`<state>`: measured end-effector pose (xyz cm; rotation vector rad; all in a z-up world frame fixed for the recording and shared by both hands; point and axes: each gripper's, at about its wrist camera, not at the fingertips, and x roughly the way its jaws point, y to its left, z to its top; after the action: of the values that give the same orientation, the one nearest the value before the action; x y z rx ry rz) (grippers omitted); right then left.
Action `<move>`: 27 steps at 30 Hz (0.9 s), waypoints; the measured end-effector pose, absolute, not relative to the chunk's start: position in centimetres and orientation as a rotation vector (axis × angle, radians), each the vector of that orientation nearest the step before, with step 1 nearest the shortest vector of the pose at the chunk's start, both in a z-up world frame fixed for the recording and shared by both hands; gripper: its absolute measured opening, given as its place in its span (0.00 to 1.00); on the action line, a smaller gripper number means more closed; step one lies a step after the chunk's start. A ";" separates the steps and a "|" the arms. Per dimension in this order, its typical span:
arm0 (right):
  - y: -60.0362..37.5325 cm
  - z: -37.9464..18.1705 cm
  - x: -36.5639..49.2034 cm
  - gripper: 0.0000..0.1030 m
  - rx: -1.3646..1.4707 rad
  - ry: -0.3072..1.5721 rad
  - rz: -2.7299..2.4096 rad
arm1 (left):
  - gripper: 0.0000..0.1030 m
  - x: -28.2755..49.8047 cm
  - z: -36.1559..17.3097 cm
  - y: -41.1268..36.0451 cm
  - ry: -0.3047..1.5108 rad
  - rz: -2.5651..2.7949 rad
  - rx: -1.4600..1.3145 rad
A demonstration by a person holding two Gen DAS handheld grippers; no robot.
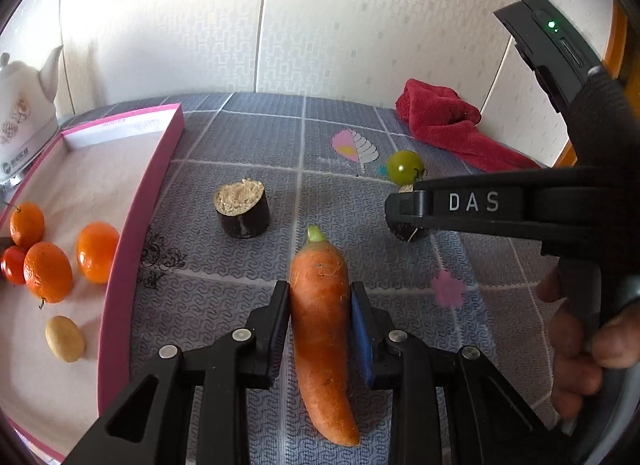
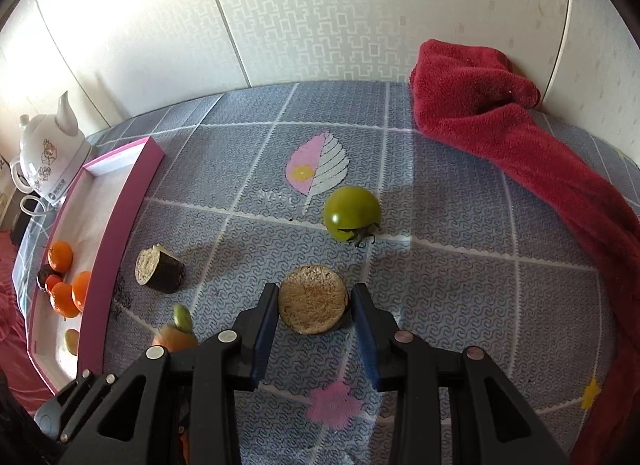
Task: Organize fruits
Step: 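Grasp the carrot with the left tool and lift it while the right holds the slice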
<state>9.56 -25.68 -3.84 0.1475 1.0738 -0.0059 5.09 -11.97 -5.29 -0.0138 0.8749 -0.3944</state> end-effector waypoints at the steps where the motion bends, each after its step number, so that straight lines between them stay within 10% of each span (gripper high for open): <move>1: -25.7 -3.9 9.5 0.36 0.149 1.073 -0.006 | 0.29 5.2 -5.3 -11.7 0.878 -0.397 -0.034; 27: -25.6 -4.3 9.8 0.36 0.122 1.081 0.005 | 0.28 5.4 -5.5 -13.0 0.833 -0.348 0.035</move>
<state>9.80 -25.60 -4.27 0.1217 1.0807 0.0054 5.41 -13.05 -5.55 0.0354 0.8333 -0.3484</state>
